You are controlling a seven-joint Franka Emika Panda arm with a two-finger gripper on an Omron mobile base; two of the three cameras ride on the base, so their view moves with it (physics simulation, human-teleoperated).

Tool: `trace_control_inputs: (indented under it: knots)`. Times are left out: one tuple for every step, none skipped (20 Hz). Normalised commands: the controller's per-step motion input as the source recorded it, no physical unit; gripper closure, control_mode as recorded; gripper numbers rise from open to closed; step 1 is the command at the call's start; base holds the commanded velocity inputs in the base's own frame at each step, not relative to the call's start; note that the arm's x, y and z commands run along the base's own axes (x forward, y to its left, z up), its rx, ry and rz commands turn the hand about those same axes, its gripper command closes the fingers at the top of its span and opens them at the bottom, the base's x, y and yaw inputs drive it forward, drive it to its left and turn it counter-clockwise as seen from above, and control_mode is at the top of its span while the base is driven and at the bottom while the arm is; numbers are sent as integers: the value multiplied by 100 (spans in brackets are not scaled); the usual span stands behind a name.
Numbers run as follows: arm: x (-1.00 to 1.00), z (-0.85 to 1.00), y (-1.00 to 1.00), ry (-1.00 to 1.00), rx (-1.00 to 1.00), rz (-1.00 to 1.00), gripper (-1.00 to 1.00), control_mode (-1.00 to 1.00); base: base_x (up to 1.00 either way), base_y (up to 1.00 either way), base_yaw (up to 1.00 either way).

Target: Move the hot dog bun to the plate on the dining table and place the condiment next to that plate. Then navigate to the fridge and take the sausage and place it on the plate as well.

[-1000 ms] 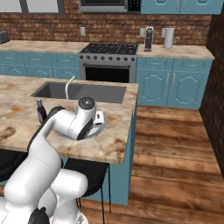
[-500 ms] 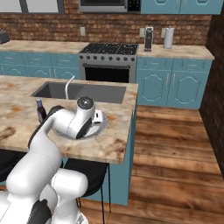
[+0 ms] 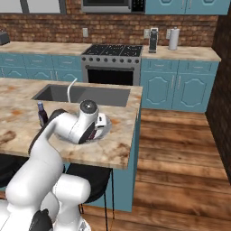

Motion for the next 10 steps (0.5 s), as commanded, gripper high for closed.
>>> trace_control_inputs:
  knots:
    - [-29, 34, 0, -11, 0, 0, -100, -100, 0, 0, 0]
    - [-32, 43, 0, -12, 0, 0, -100, -100, 0, 0, 0]
    - [-39, 49, 0, -15, 0, 0, -100, -100, 0, 0, 0]
    - [-39, 49, 0, -11, 0, 0, -100, -100, 0, 0, 0]
    - [-44, 57, 0, -9, 0, 0, -100, -100, 0, 0, 0]
    - [-49, 57, 0, -10, 0, 0, -100, -100, 0, 0, 0]
    - [-52, 61, 0, -7, 0, 0, -100, -100, 0, 0, 0]
    - [-58, 63, -2, -6, 0, 0, -100, -100, 0, 0, 0]
    - [-59, 59, 0, -2, 0, 0, -100, -100, 0, 0, 0]
    - [-62, 60, 0, 0, 0, 0, -100, -100, 0, 0, 0]
